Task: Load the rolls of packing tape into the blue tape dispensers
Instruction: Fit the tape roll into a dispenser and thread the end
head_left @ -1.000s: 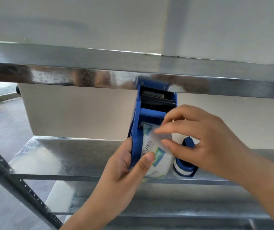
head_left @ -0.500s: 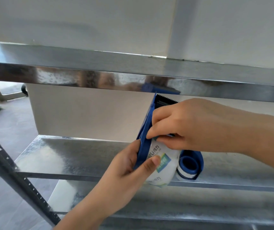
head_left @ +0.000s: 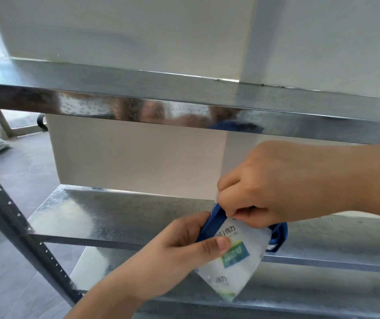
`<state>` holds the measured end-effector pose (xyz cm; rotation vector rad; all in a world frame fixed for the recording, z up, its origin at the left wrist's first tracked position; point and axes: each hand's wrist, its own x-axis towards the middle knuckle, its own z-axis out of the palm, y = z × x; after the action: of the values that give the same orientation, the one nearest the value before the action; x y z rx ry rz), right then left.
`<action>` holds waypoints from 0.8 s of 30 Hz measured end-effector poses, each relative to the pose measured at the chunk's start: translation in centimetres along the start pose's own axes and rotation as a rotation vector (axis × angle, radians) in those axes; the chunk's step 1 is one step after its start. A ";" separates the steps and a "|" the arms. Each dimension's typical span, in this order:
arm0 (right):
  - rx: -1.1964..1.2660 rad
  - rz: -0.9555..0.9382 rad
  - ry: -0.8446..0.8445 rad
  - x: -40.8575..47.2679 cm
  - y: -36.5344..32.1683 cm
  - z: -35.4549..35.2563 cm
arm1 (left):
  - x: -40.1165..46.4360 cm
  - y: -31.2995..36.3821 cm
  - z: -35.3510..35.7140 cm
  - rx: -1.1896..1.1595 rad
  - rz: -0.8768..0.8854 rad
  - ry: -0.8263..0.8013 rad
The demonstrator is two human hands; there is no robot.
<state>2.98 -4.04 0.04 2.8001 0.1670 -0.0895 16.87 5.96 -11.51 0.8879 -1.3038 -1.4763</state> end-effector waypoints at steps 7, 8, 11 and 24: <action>0.241 0.121 0.117 -1.3 0.4 1.0 | -0.4 0.3 -0.7 -0.206 -0.014 -0.050; 0.341 0.152 0.133 -1.5 0.4 1.2 | -0.4 0.4 -0.7 -0.210 -0.019 -0.062; 0.527 0.214 0.165 -2.0 0.3 1.8 | -0.4 0.6 -0.7 -0.213 -0.035 -0.077; 0.519 0.747 0.372 -1.7 -4.5 5.3 | 0.2 -0.9 1.2 0.134 0.093 0.233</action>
<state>0.53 -1.79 -6.31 3.1366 -0.9355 0.6473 15.55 6.12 -12.14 1.0394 -1.2627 -1.1856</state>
